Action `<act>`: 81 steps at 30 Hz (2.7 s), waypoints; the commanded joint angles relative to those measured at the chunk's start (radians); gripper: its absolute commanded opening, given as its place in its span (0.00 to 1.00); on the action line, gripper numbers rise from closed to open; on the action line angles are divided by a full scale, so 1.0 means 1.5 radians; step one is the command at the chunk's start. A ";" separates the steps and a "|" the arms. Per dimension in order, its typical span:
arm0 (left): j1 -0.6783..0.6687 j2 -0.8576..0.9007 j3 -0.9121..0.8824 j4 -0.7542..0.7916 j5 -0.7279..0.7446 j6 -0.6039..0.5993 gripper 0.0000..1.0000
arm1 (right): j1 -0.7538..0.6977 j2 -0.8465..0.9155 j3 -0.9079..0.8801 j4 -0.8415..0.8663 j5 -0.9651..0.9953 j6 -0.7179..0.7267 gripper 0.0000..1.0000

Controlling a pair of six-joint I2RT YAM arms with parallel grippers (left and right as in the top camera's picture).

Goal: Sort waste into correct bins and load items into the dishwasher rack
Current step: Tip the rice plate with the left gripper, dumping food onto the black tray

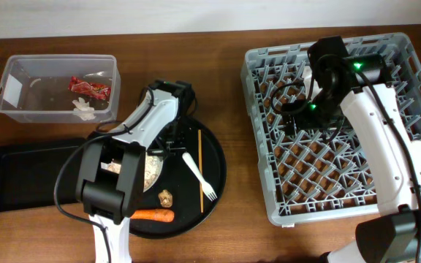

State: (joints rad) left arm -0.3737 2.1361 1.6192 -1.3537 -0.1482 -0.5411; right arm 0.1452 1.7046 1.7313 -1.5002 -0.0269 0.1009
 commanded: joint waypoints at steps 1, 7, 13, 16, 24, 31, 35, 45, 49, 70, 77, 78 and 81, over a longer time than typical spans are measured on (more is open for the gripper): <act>0.002 0.009 0.052 -0.039 -0.037 0.010 0.00 | 0.003 0.001 0.001 -0.003 0.006 -0.002 0.99; 0.001 0.004 0.081 -0.094 -0.040 0.007 0.00 | 0.003 0.001 0.001 -0.003 0.006 -0.003 0.99; 0.004 -0.041 0.081 -0.104 -0.041 0.007 0.00 | 0.003 0.001 0.001 -0.005 0.006 -0.003 0.99; 0.024 -0.081 0.081 -0.107 -0.041 0.008 0.00 | 0.003 0.001 0.001 -0.007 0.006 -0.003 0.99; 0.151 -0.150 0.081 -0.105 -0.039 0.035 0.00 | 0.003 0.001 0.001 -0.011 0.006 -0.003 0.99; 0.284 -0.150 0.081 -0.068 0.027 0.106 0.00 | 0.003 0.001 0.001 -0.018 0.006 -0.003 0.99; 0.351 -0.150 0.081 -0.051 0.044 0.139 0.00 | 0.003 0.001 0.001 -0.020 0.006 -0.003 0.99; 0.500 -0.150 0.081 0.013 0.232 0.298 0.00 | 0.003 0.001 0.001 -0.023 0.006 -0.002 0.99; 0.543 -0.150 0.080 0.014 0.327 0.346 0.00 | 0.003 0.001 0.001 -0.023 0.006 -0.002 0.99; 0.739 -0.150 0.078 -0.097 0.703 0.575 0.00 | 0.003 0.001 0.001 -0.023 0.006 0.005 0.99; 0.784 -0.150 0.078 -0.135 0.773 0.638 0.00 | 0.003 0.001 0.001 -0.025 0.006 0.006 0.99; 0.788 -0.150 0.078 -0.135 0.782 0.641 0.00 | 0.003 0.001 0.001 -0.027 0.006 0.006 0.99; 0.802 -0.149 0.078 -0.129 0.808 0.624 0.00 | 0.003 0.001 0.001 -0.030 0.006 0.005 0.99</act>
State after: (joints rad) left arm 0.8093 1.9335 1.7206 -1.5490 0.9737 0.3794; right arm 0.1452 1.7046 1.7313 -1.5410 -0.0269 0.1047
